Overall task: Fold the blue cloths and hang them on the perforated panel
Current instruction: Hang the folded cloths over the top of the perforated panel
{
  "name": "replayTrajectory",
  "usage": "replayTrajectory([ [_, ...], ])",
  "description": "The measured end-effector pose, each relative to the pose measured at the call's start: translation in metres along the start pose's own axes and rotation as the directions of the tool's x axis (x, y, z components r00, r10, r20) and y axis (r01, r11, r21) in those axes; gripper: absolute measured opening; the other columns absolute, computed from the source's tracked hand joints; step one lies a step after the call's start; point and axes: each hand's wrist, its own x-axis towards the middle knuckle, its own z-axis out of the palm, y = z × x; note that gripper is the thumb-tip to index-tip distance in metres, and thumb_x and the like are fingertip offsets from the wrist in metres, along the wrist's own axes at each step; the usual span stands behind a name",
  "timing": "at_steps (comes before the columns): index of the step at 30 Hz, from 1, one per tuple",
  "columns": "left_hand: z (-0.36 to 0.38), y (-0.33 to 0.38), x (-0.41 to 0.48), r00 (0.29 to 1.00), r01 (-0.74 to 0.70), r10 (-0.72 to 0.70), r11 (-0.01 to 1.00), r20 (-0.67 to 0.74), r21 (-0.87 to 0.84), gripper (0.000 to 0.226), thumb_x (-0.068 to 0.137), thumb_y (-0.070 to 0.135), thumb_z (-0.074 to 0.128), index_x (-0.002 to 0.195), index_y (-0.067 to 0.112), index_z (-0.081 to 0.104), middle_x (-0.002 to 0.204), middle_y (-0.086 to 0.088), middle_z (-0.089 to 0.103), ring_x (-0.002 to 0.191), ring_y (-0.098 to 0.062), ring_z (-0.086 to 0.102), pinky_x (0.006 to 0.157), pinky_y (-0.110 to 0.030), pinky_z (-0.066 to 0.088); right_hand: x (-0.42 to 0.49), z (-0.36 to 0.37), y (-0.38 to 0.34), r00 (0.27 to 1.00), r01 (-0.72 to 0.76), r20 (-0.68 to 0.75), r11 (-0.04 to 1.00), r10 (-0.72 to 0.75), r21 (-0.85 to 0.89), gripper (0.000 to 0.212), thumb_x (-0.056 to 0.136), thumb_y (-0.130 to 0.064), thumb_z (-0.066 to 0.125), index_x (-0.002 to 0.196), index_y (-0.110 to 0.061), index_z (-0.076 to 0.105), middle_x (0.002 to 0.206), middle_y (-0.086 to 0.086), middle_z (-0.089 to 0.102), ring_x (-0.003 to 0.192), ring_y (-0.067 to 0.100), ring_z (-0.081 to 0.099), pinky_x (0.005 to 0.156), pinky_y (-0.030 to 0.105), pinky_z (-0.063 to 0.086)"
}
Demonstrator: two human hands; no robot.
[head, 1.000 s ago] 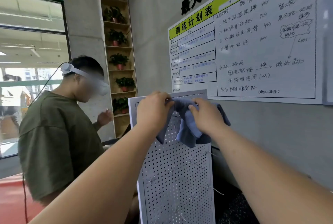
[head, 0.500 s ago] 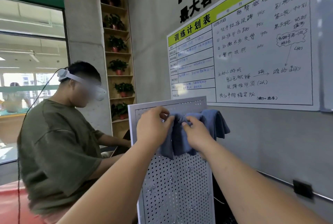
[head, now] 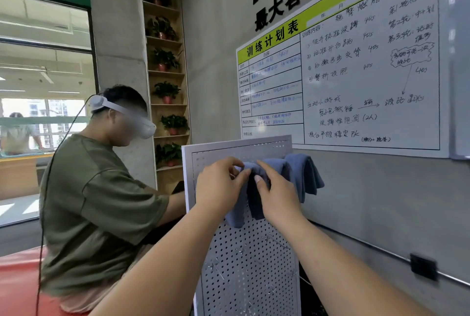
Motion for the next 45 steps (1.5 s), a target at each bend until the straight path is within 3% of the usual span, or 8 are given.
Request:
replayTrajectory([
  [9, -0.009, 0.004, -0.023, 1.000, -0.013, 0.011, 0.997, -0.026, -0.076, 0.034, 0.094, 0.053, 0.074, 0.122, 0.035, 0.070, 0.110, 0.018, 0.072, 0.108, -0.008, 0.067, 0.097, -0.043, 0.057, -0.016, -0.007, 0.006, 0.999, 0.052, 0.002, 0.998, -0.052, -0.034, 0.057, 0.107, -0.048, 0.056, 0.161, -0.046, 0.036, 0.153, -0.006, 0.056, 0.134, 0.019, 0.058, 0.103, 0.041, 0.054],
  [14, -0.017, 0.012, -0.063, 0.986, -0.115, 0.108, 0.992, -0.124, -0.051, 0.039, 0.095, 0.049, 0.074, 0.128, 0.028, 0.070, 0.125, 0.011, 0.069, 0.123, -0.012, 0.056, 0.107, -0.036, 0.046, -0.046, -0.017, 0.024, 0.996, 0.076, -0.033, 0.996, -0.078, -0.040, 0.055, 0.104, -0.052, 0.058, 0.156, -0.048, 0.041, 0.143, -0.008, 0.059, 0.119, 0.017, 0.064, 0.098, 0.045, 0.057],
  [20, -0.012, 0.004, -0.138, 0.913, -0.272, 0.251, 0.962, -0.323, -0.022, 0.030, 0.094, 0.033, 0.082, 0.119, 0.018, 0.073, 0.121, 0.003, 0.066, 0.118, -0.018, 0.057, 0.104, -0.032, 0.044, -0.103, -0.021, 0.060, 0.998, 0.065, 0.013, 0.996, -0.065, -0.057, 0.058, 0.101, -0.052, 0.063, 0.155, -0.041, 0.044, 0.142, -0.003, 0.061, 0.118, 0.016, 0.066, 0.101, 0.046, 0.056],
  [24, 0.005, -0.008, -0.192, 0.981, -0.151, 0.132, 0.980, -0.144, -0.128, 0.029, 0.095, 0.039, 0.079, 0.120, 0.024, 0.072, 0.120, 0.009, 0.064, 0.118, -0.011, 0.057, 0.105, -0.028, 0.044, -0.145, -0.023, 0.079, 0.997, 0.033, 0.068, 0.991, -0.025, -0.126, 0.061, 0.103, -0.050, 0.063, 0.159, -0.038, 0.043, 0.149, -0.001, 0.059, 0.124, 0.016, 0.065, 0.098, 0.031, 0.050],
  [29, 0.040, -0.039, -0.273, 0.977, 0.048, -0.025, 0.993, 0.211, -0.107, 0.036, 0.098, 0.050, 0.071, 0.129, 0.031, 0.069, 0.127, 0.015, 0.065, 0.125, -0.005, 0.054, 0.107, -0.026, 0.042, -0.202, -0.017, 0.114, 0.980, -0.070, 0.173, 0.985, 0.097, -0.157, 0.064, 0.103, -0.054, 0.061, 0.161, -0.037, 0.039, 0.152, -0.003, 0.055, 0.127, 0.014, 0.061, 0.104, 0.037, 0.051],
  [32, 0.064, -0.067, -0.325, 0.928, 0.154, -0.128, 0.987, 0.351, -0.049, 0.041, 0.097, 0.052, 0.071, 0.132, 0.030, 0.068, 0.128, 0.012, 0.066, 0.124, -0.009, 0.057, 0.109, -0.034, 0.047, -0.240, -0.009, 0.147, 0.951, -0.128, 0.251, 0.971, 0.178, -0.203, 0.065, 0.104, -0.052, 0.060, 0.162, -0.035, 0.039, 0.155, -0.002, 0.053, 0.132, 0.016, 0.058, 0.105, 0.036, 0.050],
  [39, 0.105, -0.121, -0.421, 0.749, 0.384, -0.364, 0.919, 0.553, 0.085, 0.043, 0.095, 0.050, 0.075, 0.132, 0.028, 0.068, 0.125, 0.009, 0.067, 0.119, -0.013, 0.060, 0.101, -0.033, 0.051, -0.320, 0.013, 0.232, 0.825, -0.257, 0.405, 0.900, 0.394, -0.353, 0.064, 0.104, -0.047, 0.063, 0.162, -0.030, 0.039, 0.152, 0.006, 0.053, 0.129, 0.027, 0.060, 0.105, 0.043, 0.052],
  [45, 0.142, -0.155, -0.467, 0.569, 0.496, -0.472, 0.850, 0.673, 0.176, 0.046, 0.092, 0.042, 0.080, 0.134, 0.026, 0.068, 0.125, 0.003, 0.068, 0.116, -0.017, 0.065, 0.101, -0.032, 0.052, -0.373, 0.029, 0.307, 0.608, -0.287, 0.510, 0.767, 0.609, -0.573, 0.070, 0.105, -0.051, 0.059, 0.165, -0.024, 0.034, 0.159, 0.014, 0.044, 0.140, 0.033, 0.051, 0.108, 0.043, 0.048],
])
